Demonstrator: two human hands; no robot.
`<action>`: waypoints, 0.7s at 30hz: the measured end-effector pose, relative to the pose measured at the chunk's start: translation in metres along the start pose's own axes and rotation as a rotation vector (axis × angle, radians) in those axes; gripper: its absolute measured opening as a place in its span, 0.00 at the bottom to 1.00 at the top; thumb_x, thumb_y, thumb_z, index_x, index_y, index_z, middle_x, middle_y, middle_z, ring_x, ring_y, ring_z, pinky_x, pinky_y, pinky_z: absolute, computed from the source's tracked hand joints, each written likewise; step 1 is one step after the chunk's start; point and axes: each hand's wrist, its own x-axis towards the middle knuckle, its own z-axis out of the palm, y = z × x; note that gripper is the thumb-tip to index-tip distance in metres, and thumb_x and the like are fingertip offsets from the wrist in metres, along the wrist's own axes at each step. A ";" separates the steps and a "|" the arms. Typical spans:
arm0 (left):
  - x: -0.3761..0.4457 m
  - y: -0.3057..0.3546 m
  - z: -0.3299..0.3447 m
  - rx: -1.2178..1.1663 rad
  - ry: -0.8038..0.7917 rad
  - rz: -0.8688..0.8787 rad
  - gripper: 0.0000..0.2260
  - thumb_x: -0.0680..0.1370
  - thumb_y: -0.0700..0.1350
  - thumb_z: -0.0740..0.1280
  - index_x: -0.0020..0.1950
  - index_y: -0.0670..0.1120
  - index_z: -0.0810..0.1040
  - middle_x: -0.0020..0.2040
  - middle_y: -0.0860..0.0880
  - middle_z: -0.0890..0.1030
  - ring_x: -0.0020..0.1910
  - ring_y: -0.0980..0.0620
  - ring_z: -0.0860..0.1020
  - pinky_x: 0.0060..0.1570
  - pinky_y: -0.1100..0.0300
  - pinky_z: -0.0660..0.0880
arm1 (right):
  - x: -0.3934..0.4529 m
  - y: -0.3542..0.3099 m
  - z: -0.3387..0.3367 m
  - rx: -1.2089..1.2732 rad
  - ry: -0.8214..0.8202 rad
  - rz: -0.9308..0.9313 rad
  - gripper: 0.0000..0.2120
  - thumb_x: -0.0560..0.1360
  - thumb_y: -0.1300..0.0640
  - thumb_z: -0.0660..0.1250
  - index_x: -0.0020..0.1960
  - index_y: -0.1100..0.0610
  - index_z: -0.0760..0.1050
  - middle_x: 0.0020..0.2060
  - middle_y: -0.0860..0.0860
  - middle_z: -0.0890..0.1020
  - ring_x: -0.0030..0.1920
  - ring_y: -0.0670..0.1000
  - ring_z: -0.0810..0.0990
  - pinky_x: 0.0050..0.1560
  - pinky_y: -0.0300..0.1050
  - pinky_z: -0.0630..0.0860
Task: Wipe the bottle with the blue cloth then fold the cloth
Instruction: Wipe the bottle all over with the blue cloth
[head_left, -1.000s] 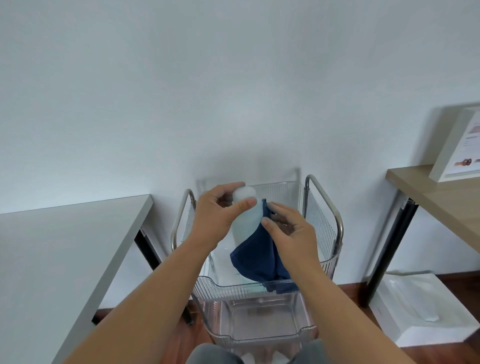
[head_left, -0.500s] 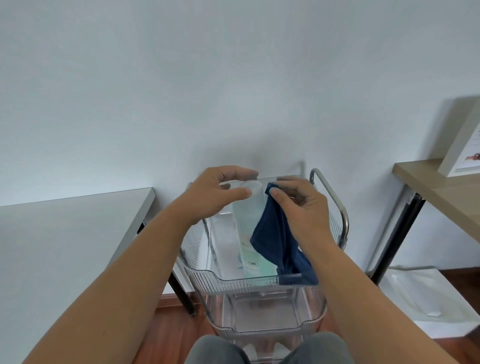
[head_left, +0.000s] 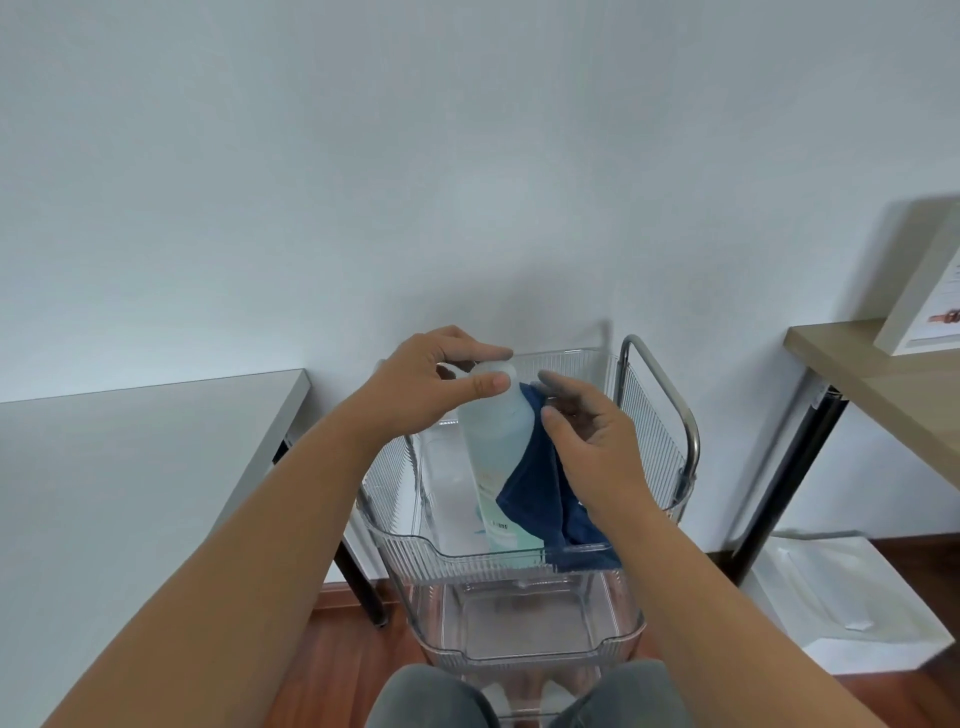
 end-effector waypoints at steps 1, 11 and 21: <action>0.000 -0.001 0.000 0.006 0.014 0.003 0.19 0.69 0.59 0.73 0.58 0.55 0.84 0.50 0.54 0.79 0.48 0.60 0.78 0.51 0.64 0.74 | 0.000 0.000 0.000 0.025 0.016 0.009 0.17 0.76 0.65 0.67 0.54 0.43 0.80 0.49 0.43 0.84 0.52 0.44 0.81 0.53 0.37 0.78; -0.007 -0.006 0.037 -0.166 0.179 0.010 0.19 0.70 0.56 0.72 0.59 0.52 0.81 0.55 0.47 0.76 0.51 0.60 0.79 0.55 0.66 0.76 | 0.004 -0.019 0.004 -0.079 0.136 -0.049 0.09 0.72 0.59 0.72 0.47 0.45 0.83 0.43 0.42 0.85 0.45 0.44 0.83 0.46 0.37 0.80; -0.009 -0.014 0.047 -0.334 0.251 0.029 0.22 0.73 0.42 0.76 0.63 0.54 0.74 0.55 0.48 0.80 0.54 0.58 0.80 0.61 0.59 0.76 | 0.003 -0.015 -0.004 -0.415 0.063 -0.115 0.09 0.75 0.50 0.69 0.53 0.38 0.80 0.49 0.29 0.79 0.56 0.42 0.75 0.55 0.37 0.71</action>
